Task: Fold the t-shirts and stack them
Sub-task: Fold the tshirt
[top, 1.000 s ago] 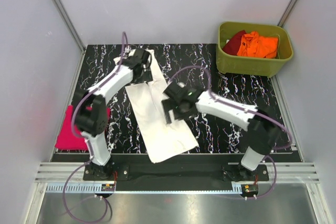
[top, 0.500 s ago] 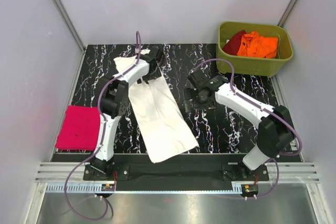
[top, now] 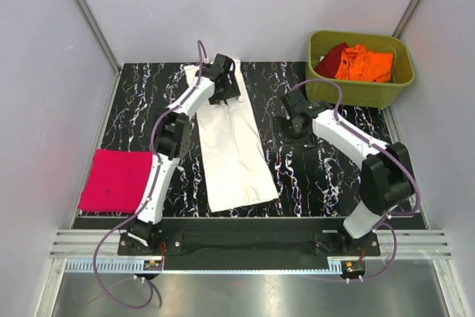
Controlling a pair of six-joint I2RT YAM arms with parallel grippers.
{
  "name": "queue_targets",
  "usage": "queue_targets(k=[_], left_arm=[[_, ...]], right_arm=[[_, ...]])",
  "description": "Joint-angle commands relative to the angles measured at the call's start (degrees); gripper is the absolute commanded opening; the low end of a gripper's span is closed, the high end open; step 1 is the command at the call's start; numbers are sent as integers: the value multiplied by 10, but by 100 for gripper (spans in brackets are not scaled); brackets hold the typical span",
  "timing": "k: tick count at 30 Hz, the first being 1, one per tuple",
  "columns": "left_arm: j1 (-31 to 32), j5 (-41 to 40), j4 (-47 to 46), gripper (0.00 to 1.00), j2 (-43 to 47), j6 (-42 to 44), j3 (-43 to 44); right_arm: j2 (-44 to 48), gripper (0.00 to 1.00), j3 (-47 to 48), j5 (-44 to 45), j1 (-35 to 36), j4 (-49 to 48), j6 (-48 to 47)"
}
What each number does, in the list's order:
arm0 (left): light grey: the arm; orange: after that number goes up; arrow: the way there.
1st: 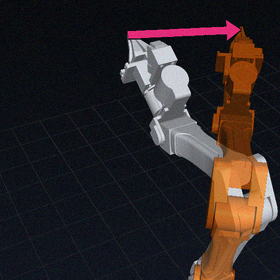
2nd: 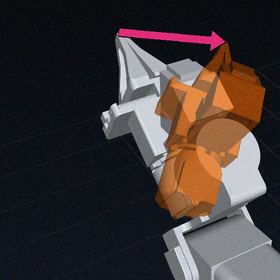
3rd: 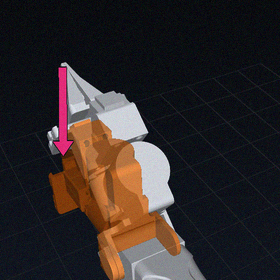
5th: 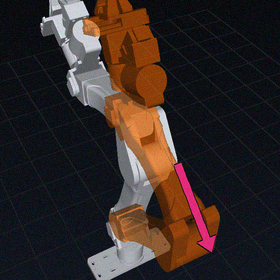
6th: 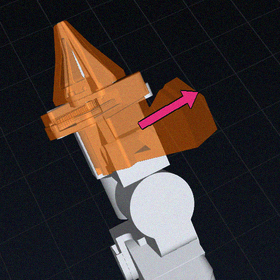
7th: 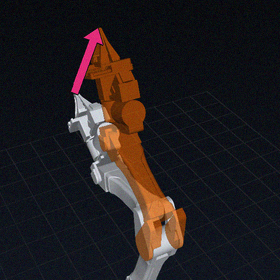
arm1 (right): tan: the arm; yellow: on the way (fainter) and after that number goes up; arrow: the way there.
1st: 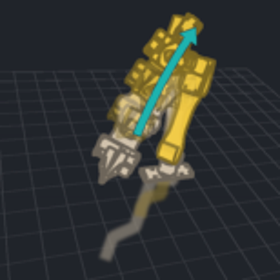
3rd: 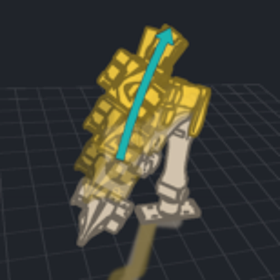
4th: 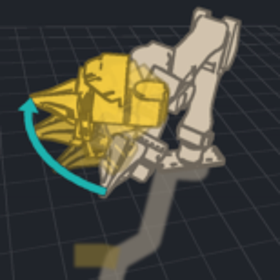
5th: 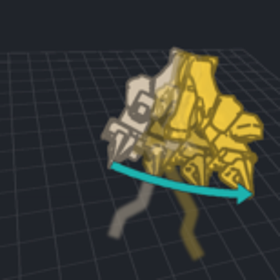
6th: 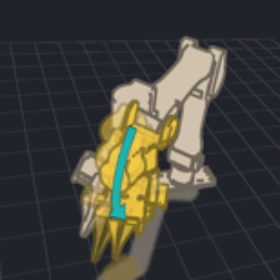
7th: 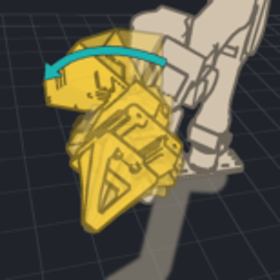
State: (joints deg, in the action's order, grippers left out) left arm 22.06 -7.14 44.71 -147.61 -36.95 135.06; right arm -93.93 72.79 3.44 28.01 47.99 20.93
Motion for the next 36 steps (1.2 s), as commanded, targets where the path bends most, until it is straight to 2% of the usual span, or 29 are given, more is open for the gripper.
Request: queue_targets(k=[1,5,8,9,11,12,16,19,22,23,25,26,28,29,31,32,36], left_arm=[[23,133,-51,77,-36,50,15],[39,144,-43,79,-13,128,3],[41,112,-34,83,82,175,-53],[40,80,-22,88,102,186,-71],[40,73,-5,91,153,216,-74],[39,47,20,93,166,224,-68],[37,44,71,95,233,229,-64],[37,45,102,94,299,213,-116],[37,35,105,89,404,191,-245],[37,41,97,88,467,173,-335],[38,55,79,84,527,160,-423],[37,68,75,83,582,139,-506],[36,109,50,80,633,112,-593],[36,147,38,76,678,79,-676],[37,182,-4,72,715,43,-753],[37,209,-19,72,745,7,-822],[37,233,-77,73,785,-41,-921]], right_arm=[[-20,100,23,-30,-7,-19,-6],[-40,99,33,-59,-7,-25,-4],[-46,96,33,-94,-7,-45,3],[-44,95,31,-106,-8,-52,3],[-40,92,17,-144,-7,-68,10],[-34,91,11,-155,-7,-71,13],[-6,86,-40,-191,-8,-79,17],[17,82,-77,-213,-8,-78,15],[38,78,-120,-243,-7,-83,25],[43,77,-132,-249,-7,-89,31],[56,75,-172,-280,-7,-110,45],[60,74,-186,-289,-7,-119,50],[69,70,-217,-310,-8,-132,62],[70,67,-225,-311,-8,-137,66],[70,64,-244,-321,-7,-142,71],[68,60,-249,-324,-7,-150,73],[56,52,-274,-353,-7,-173,85]])
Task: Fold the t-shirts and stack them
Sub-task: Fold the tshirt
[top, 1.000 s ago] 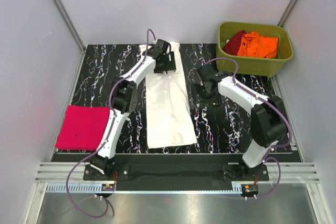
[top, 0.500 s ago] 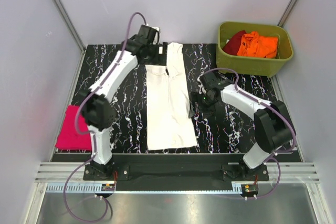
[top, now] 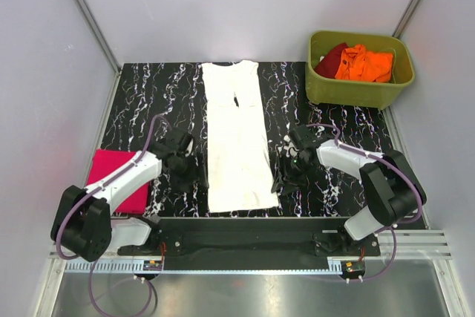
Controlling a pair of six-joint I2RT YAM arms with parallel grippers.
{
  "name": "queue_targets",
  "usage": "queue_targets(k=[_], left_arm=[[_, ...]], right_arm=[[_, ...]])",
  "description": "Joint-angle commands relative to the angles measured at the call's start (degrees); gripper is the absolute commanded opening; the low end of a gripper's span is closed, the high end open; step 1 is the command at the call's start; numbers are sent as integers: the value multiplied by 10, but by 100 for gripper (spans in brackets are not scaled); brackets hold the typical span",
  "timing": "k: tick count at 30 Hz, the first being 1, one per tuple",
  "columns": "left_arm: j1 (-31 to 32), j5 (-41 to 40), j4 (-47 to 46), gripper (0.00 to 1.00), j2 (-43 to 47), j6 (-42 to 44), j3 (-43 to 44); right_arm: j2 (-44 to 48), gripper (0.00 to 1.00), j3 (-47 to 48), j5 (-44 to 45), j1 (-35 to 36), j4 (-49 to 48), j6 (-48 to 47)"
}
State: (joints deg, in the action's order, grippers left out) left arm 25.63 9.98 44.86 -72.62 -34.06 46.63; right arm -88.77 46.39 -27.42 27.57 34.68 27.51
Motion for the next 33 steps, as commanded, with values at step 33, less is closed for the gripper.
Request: queue_targets(k=[33], left_arm=[[6,177,-249,62,8,-181,-254]], right_arm=[[-4,49,-105,-75,-2,-106,47]])
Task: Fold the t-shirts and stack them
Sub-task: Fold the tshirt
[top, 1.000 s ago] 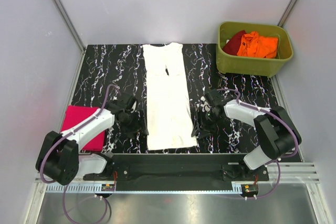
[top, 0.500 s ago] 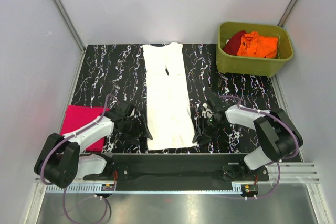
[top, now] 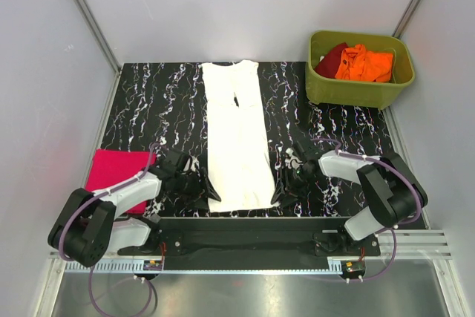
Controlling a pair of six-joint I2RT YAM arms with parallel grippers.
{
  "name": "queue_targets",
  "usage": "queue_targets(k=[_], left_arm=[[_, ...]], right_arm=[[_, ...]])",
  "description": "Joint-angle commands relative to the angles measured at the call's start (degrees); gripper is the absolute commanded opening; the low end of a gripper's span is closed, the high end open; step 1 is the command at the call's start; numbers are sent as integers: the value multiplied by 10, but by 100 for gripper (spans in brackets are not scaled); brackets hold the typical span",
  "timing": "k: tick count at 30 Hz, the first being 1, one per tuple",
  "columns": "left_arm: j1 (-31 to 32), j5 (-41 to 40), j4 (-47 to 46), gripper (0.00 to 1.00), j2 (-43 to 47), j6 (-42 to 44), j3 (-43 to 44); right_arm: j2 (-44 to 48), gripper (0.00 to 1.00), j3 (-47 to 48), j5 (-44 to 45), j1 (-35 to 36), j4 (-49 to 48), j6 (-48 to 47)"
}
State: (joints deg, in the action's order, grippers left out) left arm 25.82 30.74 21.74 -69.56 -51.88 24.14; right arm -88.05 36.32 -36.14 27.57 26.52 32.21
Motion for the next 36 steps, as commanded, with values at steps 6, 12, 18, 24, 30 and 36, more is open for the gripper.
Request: queue_targets(k=[6,12,18,24,30,36], left_arm=[[4,-53,7,55,-11,5,-30],[4,-58,14,46,-15,13,-29],[4,-66,18,31,-11,16,-44],[12,-63,18,1,15,-3,-66],[19,-117,85,0,93,-30,-68],[19,-117,104,44,128,-31,-64]], right_arm=[[-35,47,-5,13,-2,-36,-4],[-56,38,-5,9,-2,-49,-1],[-53,2,-19,19,-2,-58,10],[-23,0,-48,32,-2,-64,31],[33,0,-59,46,-2,-38,37],[52,32,-40,41,-2,8,23]])
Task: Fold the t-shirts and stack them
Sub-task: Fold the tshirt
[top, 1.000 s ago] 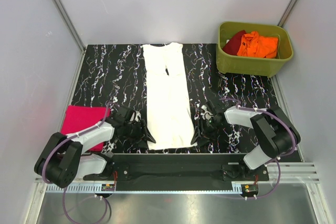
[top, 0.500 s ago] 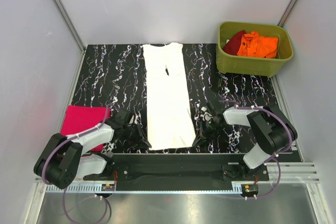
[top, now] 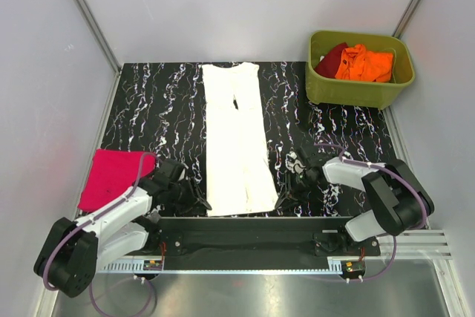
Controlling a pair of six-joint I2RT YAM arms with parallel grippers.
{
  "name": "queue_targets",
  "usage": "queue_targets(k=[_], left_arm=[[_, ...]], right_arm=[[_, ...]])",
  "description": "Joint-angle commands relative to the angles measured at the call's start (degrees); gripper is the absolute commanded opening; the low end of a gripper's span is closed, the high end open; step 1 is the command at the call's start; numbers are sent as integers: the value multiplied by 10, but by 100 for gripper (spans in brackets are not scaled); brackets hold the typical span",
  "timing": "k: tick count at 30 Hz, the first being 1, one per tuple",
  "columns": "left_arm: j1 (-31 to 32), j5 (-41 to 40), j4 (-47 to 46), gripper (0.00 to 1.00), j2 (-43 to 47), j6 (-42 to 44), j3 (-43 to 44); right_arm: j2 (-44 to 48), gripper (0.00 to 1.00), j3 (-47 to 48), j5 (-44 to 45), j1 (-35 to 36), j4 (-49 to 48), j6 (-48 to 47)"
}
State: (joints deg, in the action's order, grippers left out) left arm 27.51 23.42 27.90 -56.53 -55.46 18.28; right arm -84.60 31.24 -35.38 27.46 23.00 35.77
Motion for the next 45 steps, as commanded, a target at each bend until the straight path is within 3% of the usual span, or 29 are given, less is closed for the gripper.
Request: queue_targets(k=[1,4,10,14,18,23,28,31,45], left_arm=[[2,-43,43,47,-4,5,-4],[2,-36,37,53,-9,7,-6],[3,-47,62,55,-1,12,7],[29,-104,123,59,34,52,102],[120,-126,68,65,1,95,179],[241,-105,-16,67,-162,145,287],[308,-149,-9,59,-309,145,376],[325,-173,35,50,-349,150,412],[343,-187,61,41,-400,153,443]], right_arm=[[22,37,14,35,0,49,-17],[35,44,16,33,0,58,-16],[18,45,38,47,-1,61,-20],[-1,48,58,63,-1,64,-31],[-31,49,70,65,-1,57,-35],[-34,50,76,67,-1,58,-35],[-5,50,73,88,-2,77,-27],[11,50,60,89,0,75,-23],[25,48,31,76,0,54,-9]])
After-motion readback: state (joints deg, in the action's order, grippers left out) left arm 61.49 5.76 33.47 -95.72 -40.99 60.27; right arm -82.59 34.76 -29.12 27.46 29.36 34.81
